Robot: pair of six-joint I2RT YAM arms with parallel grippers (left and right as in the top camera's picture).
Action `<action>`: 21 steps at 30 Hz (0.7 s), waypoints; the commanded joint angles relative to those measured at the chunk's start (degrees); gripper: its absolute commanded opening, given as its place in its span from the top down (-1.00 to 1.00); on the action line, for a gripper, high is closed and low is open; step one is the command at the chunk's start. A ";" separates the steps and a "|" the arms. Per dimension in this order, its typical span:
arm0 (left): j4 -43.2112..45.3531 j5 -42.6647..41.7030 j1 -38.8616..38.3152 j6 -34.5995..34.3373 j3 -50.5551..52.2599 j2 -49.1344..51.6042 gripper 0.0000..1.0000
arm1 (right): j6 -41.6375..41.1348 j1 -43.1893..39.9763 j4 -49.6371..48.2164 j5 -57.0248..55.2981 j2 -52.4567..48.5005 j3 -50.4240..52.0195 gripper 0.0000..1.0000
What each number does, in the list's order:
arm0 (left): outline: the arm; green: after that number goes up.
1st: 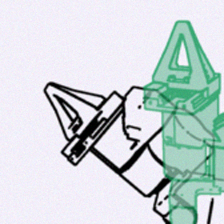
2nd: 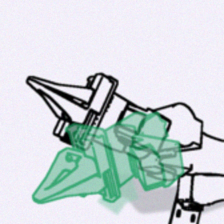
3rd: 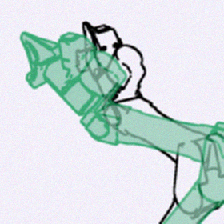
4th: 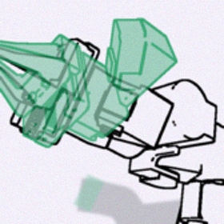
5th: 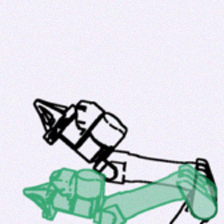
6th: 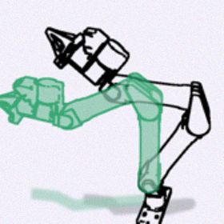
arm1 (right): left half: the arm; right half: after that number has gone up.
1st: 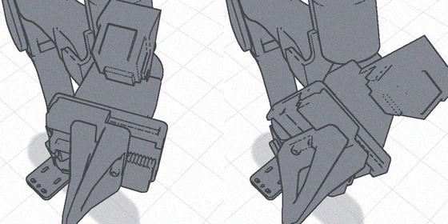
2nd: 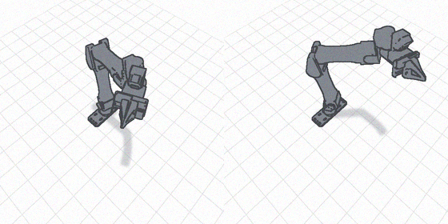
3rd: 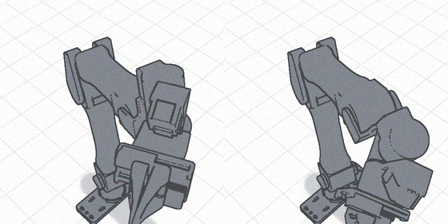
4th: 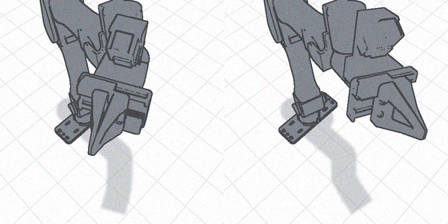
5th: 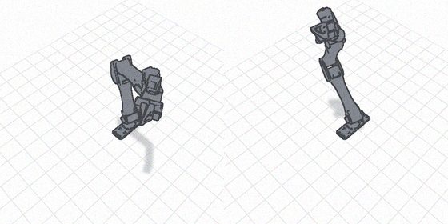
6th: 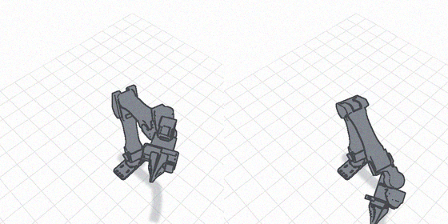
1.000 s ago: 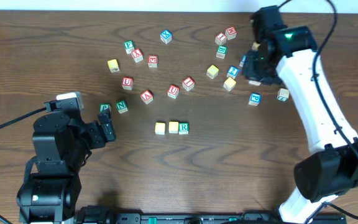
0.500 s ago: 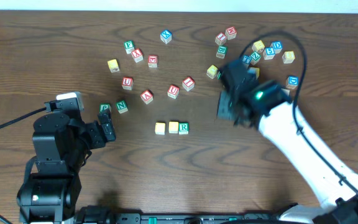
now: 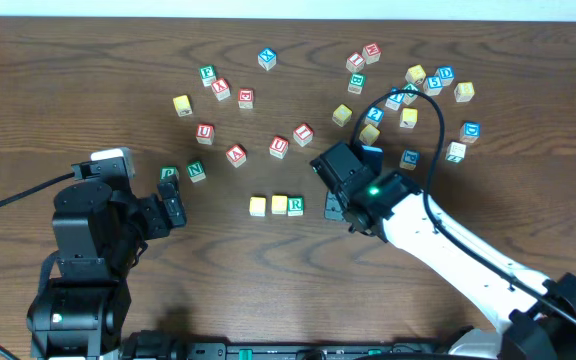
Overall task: Spell out CORL
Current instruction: 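Carry the L block with the right gripper to right of R block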
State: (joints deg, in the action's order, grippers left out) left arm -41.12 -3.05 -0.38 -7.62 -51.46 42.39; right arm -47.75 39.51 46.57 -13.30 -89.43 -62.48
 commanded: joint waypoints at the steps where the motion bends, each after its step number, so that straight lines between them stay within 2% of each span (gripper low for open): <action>1: -0.02 0.50 0.33 0.50 -1.38 -0.15 -0.96 | -1.29 0.24 -1.60 -1.40 -3.58 0.46 0.80; 11: -0.02 0.50 0.33 0.50 -1.38 -0.15 -0.96 | -0.13 0.33 -8.15 0.39 -15.30 0.46 0.81; 21: -0.02 0.50 0.33 0.50 -1.38 -0.15 -0.96 | 0.68 0.35 -10.56 0.39 -15.69 0.46 0.81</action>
State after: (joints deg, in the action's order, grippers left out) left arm -41.12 -3.05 -0.36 -7.62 -51.46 42.39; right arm -47.53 39.51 36.27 -12.78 -104.51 -62.35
